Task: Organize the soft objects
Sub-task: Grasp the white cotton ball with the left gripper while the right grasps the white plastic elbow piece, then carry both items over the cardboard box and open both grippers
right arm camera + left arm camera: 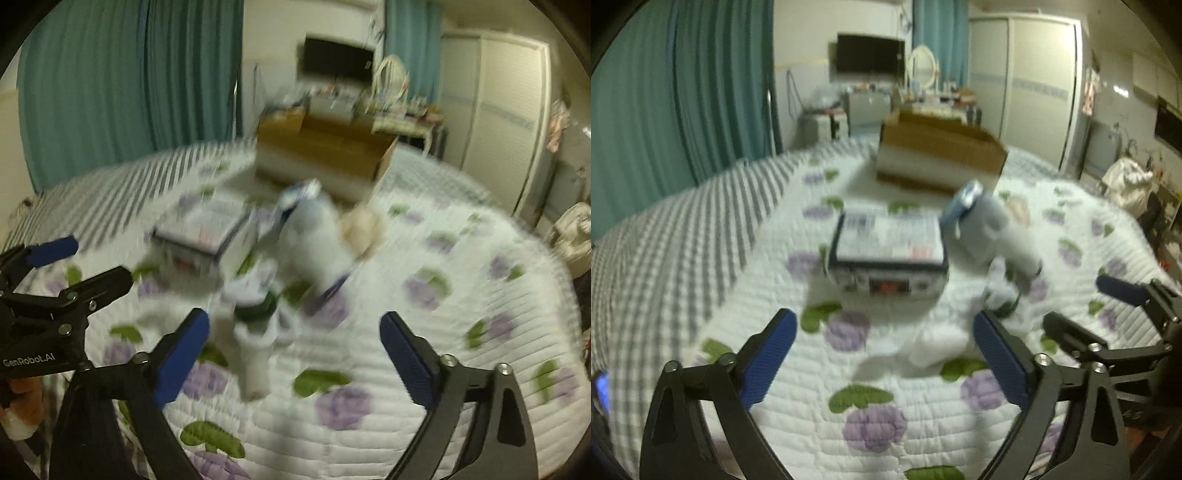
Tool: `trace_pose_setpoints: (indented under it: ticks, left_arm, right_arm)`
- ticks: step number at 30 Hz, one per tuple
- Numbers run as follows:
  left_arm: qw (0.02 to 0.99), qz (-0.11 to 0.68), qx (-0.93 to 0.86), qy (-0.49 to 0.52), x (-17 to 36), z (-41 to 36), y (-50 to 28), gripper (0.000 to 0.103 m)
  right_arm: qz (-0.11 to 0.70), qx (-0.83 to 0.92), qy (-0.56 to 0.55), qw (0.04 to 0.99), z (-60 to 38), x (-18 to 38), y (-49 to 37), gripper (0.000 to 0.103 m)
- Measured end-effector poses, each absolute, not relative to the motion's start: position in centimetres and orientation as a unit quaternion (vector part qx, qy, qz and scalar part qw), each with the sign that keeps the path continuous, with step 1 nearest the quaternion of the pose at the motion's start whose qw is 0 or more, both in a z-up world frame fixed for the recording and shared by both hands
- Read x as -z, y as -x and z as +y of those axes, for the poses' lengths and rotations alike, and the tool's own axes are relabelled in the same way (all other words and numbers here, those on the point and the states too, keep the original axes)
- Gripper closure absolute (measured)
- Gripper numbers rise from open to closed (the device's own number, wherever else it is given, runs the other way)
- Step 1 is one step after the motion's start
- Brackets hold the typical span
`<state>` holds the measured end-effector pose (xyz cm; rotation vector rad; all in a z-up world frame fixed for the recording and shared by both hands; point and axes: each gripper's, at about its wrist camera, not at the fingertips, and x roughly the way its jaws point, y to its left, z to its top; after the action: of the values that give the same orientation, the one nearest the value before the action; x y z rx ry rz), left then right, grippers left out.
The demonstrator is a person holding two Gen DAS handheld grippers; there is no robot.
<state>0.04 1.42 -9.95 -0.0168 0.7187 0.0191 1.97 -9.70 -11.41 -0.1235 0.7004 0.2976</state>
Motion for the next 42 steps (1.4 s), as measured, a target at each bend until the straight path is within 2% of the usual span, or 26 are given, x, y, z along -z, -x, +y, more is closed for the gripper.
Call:
trace_pose_setpoints:
  ticks: [4,5,7,8,9,10,11,16,18,19,21,24,33,42]
  left_arm:
    - [0.925,0.380,0.000,0.010,12.0,1.4,-0.5,0.009]
    - [0.924,0.383,0.003,0.009,12.3,1.3,-0.5,0.009]
    - [0.921,0.389,0.011,0.003,12.9,0.9,-0.8,0.009]
    - [0.920,0.392,0.015,-0.002,13.2,0.7,-1.0,0.009]
    - [0.919,0.394,0.018,-0.006,13.5,0.5,-1.1,0.009]
    - [0.917,0.397,0.024,-0.010,13.7,0.3,-1.2,0.009]
    - [0.916,0.399,0.029,-0.011,13.9,0.1,-1.3,0.011]
    - [0.908,0.413,0.069,0.000,14.6,-1.0,-2.6,0.021]
    - [0.904,0.418,0.083,-0.005,14.9,-1.6,-3.2,0.034]
    - [0.902,0.422,0.087,-0.008,15.2,-1.9,-3.5,0.037]
    - [0.895,0.434,0.101,-0.008,15.7,-2.2,-4.0,0.055]
    - [0.890,0.443,0.107,0.004,16.1,-2.0,-4.1,0.064]
    - [0.916,0.388,0.101,-0.003,11.1,-1.8,-0.6,0.066]
    - [0.949,0.291,0.122,-0.020,-0.3,-3.5,-3.7,0.066]
  right_arm:
    - [0.393,-0.164,0.036,0.904,-9.6,15.2,-3.1,0.019]
    - [0.406,-0.170,0.033,0.897,-9.6,16.1,-3.3,0.023]
    - [0.421,-0.178,0.032,0.889,-9.3,17.3,-3.6,0.049]
    - [0.428,-0.184,0.030,0.884,-9.2,17.7,-3.8,0.055]
    - [0.430,-0.191,0.027,0.882,-9.1,17.8,-3.9,0.066]
    - [0.428,-0.201,0.021,0.881,-9.2,17.7,-3.8,0.083]
    - [0.425,-0.214,0.009,0.880,-9.5,17.4,-3.7,0.086]
    - [0.420,-0.214,0.009,0.882,-10.6,16.7,-3.1,0.088]
    - [0.423,-0.211,0.006,0.881,-11.2,16.5,-2.9,0.088]
    - [0.424,-0.208,0.005,0.881,-11.5,16.4,-2.7,0.088]
    - [0.423,-0.205,0.007,0.882,-11.9,16.2,-2.5,0.088]
    - [0.422,-0.197,0.013,0.885,-12.5,15.8,-2.1,0.088]
    - [0.385,-0.182,0.012,0.905,-14.5,12.0,1.2,0.088]
    - [0.265,-0.169,0.016,0.949,-16.1,1.2,-1.7,0.088]
